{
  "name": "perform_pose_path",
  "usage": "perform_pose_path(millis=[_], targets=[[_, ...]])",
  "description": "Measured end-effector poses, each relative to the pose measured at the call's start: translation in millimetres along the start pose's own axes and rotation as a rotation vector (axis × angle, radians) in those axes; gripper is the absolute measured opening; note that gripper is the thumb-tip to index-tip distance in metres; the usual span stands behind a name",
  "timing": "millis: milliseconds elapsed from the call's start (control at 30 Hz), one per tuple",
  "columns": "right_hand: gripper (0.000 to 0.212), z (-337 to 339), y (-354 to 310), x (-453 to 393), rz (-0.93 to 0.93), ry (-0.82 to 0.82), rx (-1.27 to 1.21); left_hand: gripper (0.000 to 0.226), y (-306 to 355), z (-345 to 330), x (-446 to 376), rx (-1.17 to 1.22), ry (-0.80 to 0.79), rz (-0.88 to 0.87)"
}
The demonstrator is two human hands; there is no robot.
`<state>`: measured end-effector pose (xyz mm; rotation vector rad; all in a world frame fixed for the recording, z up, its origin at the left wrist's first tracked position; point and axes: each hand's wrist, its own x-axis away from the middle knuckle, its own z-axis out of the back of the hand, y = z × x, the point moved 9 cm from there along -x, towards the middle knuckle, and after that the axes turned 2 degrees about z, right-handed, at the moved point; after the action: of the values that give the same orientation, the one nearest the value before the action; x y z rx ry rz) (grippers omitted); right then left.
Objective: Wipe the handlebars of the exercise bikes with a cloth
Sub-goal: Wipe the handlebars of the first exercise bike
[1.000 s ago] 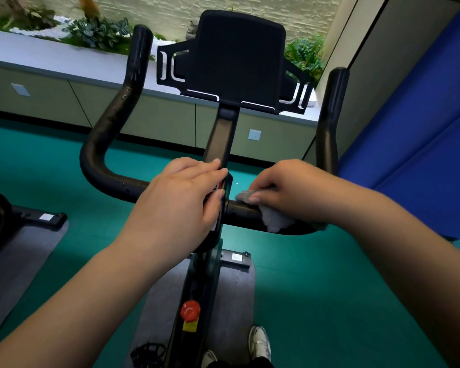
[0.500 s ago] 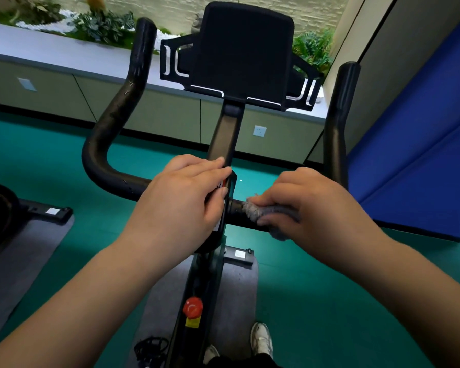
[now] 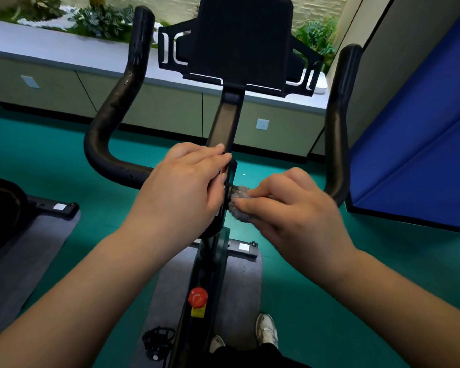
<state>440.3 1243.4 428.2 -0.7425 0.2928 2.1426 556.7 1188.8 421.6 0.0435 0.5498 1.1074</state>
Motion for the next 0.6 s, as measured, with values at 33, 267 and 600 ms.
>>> perform_pose_path(millis=[33,267,600], targets=[[0.008,-4,-5,-2,0.013,0.022,0.004,0.049,0,0,0,-0.002,-0.003,0.001],[0.011,14,5,28,0.088,0.077,0.086,0.042,0,0,0,0.001,-0.016,-0.002],[0.013,0,-15,25,-0.102,0.189,0.046,0.039,2,4,-1,-0.012,0.004,0.032]])
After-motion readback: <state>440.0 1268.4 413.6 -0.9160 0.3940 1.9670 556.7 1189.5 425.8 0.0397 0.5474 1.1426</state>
